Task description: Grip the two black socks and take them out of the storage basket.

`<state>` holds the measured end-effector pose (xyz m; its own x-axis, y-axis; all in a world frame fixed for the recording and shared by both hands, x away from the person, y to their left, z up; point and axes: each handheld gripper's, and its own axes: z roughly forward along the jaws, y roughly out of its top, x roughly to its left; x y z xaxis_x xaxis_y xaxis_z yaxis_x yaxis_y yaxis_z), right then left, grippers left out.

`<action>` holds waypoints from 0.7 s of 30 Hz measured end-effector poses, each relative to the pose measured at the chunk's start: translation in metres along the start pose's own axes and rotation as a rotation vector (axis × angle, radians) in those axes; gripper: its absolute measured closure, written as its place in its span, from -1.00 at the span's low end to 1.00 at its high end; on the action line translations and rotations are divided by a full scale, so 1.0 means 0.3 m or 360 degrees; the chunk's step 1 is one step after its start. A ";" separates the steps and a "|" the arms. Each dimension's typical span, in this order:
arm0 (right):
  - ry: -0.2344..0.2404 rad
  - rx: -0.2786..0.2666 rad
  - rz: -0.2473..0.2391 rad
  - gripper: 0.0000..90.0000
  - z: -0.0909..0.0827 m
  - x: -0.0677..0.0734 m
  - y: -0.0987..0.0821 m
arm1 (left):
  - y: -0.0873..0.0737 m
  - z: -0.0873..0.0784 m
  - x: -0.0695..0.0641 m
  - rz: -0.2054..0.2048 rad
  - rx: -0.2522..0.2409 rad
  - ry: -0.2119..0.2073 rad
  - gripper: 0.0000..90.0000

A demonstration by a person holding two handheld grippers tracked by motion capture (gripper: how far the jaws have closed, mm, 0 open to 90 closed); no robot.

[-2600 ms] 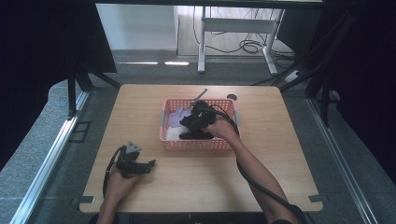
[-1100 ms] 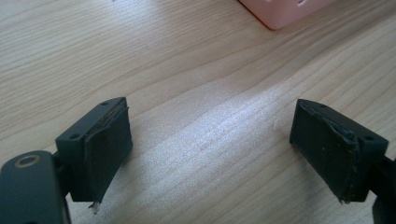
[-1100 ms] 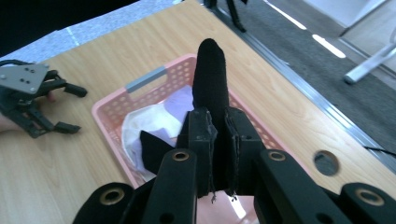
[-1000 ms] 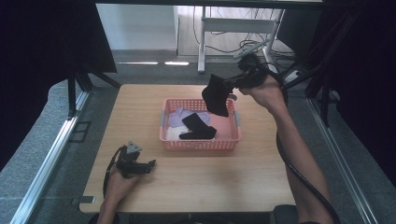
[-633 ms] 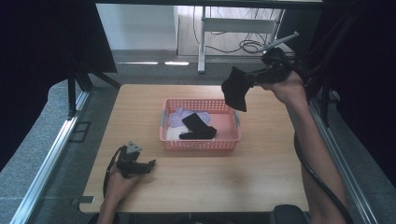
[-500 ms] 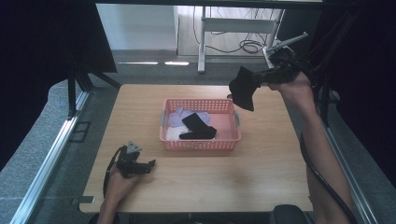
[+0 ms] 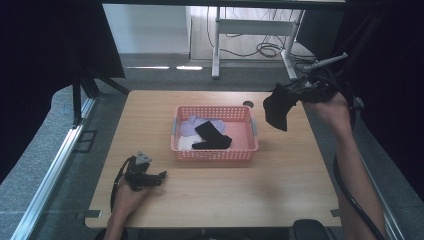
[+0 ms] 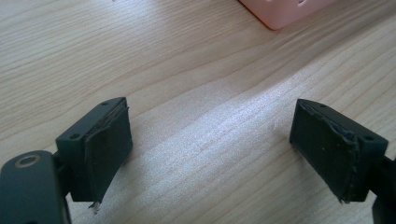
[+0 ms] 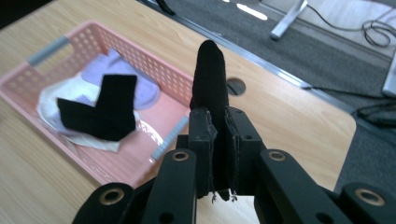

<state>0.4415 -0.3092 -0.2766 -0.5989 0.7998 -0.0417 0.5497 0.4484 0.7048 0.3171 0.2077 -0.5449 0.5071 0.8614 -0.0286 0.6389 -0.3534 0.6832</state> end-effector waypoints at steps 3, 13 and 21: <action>0.0001 0.0012 0.0035 0.81 0.026 -0.016 -0.050 | 0.000 0.001 0.000 0.0001 -0.0005 0.0001 -0.72; -0.0004 0.0124 0.0110 0.82 0.161 -0.044 -0.236 | -0.001 0.000 -0.001 -0.0001 -0.0001 0.0000 -0.72; -0.0021 0.0209 0.0146 0.80 0.252 -0.048 -0.346 | -0.001 0.001 -0.002 -0.0009 -0.0006 -0.0001 -0.72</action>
<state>0.4371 -0.3370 -0.4026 -0.5353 0.8446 0.0088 0.6739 0.4207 0.6074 0.3168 0.2073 -0.5453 0.5040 0.8631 -0.0328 0.6395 -0.3473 0.6858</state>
